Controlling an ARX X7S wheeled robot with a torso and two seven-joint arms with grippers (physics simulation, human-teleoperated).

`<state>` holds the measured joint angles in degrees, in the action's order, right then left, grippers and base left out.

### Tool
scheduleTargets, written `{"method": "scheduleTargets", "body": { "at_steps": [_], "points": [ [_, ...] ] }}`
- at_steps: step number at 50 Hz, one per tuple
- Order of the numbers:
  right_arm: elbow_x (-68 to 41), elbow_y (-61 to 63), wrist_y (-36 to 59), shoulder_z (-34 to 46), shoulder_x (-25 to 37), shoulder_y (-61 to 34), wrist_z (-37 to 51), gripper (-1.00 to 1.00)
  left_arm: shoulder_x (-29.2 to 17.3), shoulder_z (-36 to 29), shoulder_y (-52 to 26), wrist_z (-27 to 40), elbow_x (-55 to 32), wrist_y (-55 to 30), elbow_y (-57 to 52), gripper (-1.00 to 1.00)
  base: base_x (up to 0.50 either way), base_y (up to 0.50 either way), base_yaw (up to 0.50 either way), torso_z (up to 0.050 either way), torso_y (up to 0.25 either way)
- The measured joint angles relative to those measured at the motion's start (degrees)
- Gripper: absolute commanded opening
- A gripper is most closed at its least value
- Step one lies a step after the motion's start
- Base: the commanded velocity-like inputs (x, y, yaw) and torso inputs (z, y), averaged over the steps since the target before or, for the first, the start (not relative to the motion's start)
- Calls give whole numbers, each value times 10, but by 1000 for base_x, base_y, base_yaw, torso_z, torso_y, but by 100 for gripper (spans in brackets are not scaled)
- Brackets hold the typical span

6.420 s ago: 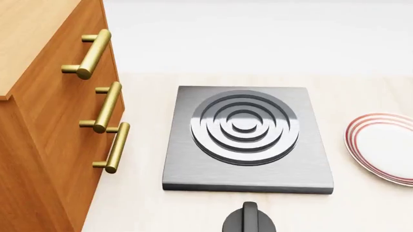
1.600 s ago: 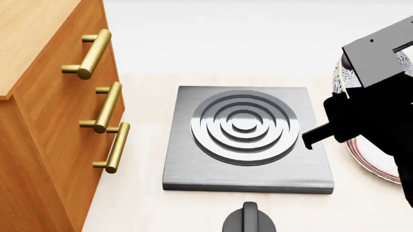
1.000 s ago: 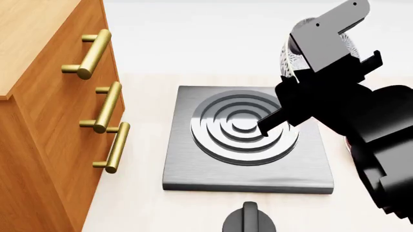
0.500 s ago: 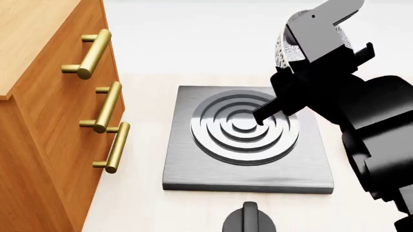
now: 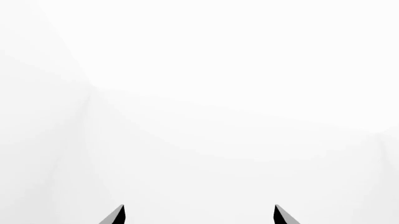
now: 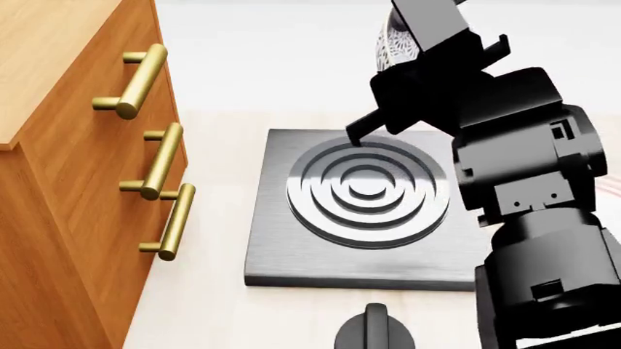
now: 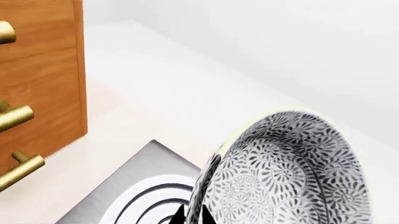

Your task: Put the bowl on the stove.

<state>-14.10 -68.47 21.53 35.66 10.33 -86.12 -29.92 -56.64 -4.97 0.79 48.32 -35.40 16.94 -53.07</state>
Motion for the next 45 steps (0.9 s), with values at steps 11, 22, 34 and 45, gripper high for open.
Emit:
{"method": "scheduleTargets", "body": {
  "at_steps": [11, 22, 34, 45],
  "points": [
    [65, -50, -3, -75, -35, -8, -23, -100, 2, -3, -2, 0, 1, -2, 1, 100, 0, 0, 0, 0, 0],
    [101, -65, 10, -134, -47, -1, -27, -100, 2, -6, -5, 4, 0, -9, 0, 100, 0, 0, 0, 0, 1],
    [118, -65, 22, -174, -50, 9, -22, -100, 1, -9, -8, 5, 2, -13, -2, 100, 0, 0, 0, 0, 0],
    [126, -65, 31, -192, -52, 15, -20, -100, -2, -13, -10, 0, -1, -15, -2, 100, 0, 0, 0, 0, -165]
  ]
}}
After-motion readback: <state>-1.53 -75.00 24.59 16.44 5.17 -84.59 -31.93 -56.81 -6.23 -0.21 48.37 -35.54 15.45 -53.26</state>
